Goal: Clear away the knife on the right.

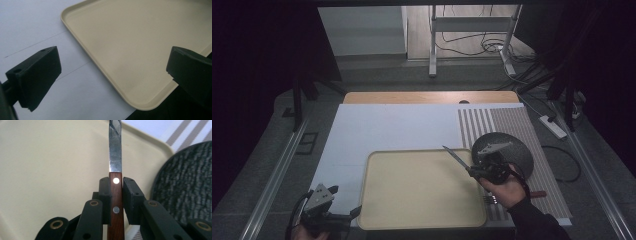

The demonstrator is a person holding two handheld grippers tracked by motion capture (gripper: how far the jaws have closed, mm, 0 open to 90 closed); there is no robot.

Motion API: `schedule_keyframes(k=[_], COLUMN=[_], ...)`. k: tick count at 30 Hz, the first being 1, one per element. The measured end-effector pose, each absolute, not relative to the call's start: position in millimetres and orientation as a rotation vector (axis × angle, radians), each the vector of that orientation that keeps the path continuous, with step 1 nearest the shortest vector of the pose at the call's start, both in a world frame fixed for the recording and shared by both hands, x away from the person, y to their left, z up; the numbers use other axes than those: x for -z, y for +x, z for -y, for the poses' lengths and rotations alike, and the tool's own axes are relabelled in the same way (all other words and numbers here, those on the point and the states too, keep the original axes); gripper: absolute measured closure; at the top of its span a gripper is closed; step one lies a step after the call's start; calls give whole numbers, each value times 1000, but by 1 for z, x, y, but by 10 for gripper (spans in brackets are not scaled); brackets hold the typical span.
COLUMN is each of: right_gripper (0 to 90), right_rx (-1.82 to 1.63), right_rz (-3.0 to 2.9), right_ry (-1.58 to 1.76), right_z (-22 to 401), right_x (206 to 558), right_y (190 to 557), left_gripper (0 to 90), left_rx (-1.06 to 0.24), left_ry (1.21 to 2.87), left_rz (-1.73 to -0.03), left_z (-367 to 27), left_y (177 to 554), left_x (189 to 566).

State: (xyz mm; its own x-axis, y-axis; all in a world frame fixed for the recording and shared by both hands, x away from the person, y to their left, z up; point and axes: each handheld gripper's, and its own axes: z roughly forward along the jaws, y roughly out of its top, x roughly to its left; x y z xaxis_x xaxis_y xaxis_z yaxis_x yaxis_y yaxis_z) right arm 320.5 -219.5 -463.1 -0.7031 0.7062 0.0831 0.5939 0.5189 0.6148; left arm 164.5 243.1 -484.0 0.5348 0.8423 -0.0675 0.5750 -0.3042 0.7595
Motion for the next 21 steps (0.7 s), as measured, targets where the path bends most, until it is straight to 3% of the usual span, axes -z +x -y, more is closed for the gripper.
schedule_keyframes(k=[21], right_gripper=[781], right_rx=[-873], right_rz=[-2656], right_ry=[1069], right_z=[187], right_x=[482], right_y=[301], left_gripper=[0], left_rx=[-452], left_ry=[2026], left_rz=[-1135], left_z=[-242], left_y=[164], left_x=[484])
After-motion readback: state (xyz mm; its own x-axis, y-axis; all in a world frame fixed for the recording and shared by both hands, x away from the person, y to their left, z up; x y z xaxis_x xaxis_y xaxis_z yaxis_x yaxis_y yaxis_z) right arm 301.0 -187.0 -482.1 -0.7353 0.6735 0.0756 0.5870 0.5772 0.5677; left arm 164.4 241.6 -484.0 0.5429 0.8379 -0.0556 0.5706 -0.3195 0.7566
